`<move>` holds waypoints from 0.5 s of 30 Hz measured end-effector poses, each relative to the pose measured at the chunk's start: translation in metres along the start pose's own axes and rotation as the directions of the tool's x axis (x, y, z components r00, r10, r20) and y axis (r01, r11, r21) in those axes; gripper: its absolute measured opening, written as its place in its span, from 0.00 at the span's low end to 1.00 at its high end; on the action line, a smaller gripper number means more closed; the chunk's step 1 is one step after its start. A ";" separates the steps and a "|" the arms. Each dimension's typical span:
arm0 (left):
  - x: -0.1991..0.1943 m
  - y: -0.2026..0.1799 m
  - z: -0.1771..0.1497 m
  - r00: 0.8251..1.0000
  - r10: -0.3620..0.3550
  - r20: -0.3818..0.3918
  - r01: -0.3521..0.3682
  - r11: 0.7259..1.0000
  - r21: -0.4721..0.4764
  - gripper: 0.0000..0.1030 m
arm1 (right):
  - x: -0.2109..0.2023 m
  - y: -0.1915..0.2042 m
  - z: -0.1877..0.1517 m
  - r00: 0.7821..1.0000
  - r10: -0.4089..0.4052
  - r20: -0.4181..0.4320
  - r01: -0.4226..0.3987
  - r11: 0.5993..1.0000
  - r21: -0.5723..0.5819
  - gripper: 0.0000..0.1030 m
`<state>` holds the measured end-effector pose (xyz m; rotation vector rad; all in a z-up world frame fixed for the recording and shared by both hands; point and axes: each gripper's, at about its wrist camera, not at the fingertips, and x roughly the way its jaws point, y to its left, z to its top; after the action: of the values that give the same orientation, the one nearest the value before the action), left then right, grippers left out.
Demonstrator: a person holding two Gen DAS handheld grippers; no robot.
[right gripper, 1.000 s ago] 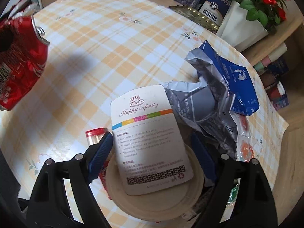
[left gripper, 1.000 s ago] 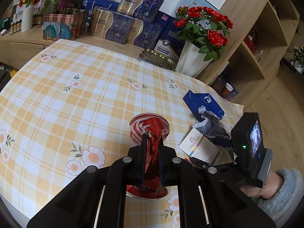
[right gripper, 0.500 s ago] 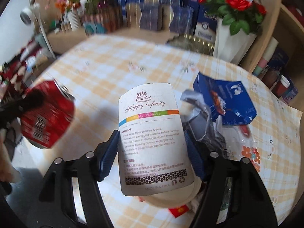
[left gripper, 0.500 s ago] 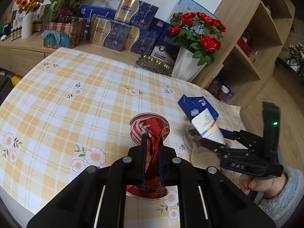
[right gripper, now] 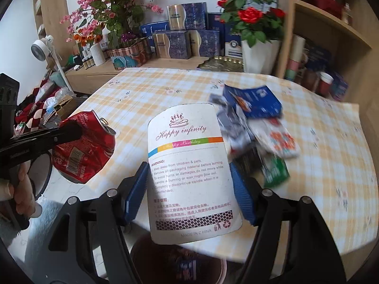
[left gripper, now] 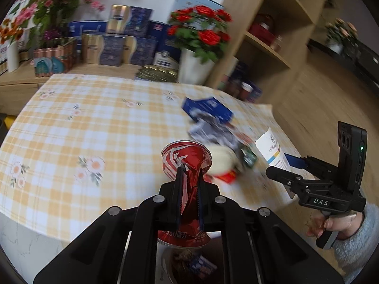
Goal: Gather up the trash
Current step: 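Carry the red can to the bin and open the left tool while the right tool carries the card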
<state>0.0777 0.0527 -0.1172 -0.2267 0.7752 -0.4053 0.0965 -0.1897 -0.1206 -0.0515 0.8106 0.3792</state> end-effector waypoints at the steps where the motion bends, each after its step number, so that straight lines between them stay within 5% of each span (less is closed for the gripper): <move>1: -0.002 -0.007 -0.009 1.000 -0.013 -0.012 0.014 1.000 0.010 0.10 | -0.011 -0.002 -0.012 1.000 -0.003 0.003 0.003 1.000 0.011 0.66; 9: 0.003 -0.051 -0.081 0.988 -0.069 -0.139 0.087 0.988 0.128 0.10 | -0.051 -0.016 -0.086 1.000 -0.018 -0.013 0.019 0.995 0.098 0.66; 15: 0.040 -0.072 -0.138 0.949 -0.058 -0.311 0.122 0.974 0.191 0.10 | -0.057 -0.032 -0.126 0.999 -0.010 -0.044 0.017 0.984 0.175 0.66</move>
<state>-0.0145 -0.0367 -0.2135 -0.0013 1.0194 -0.6147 -0.0152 -0.2612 -0.1701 0.0997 0.8835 0.2933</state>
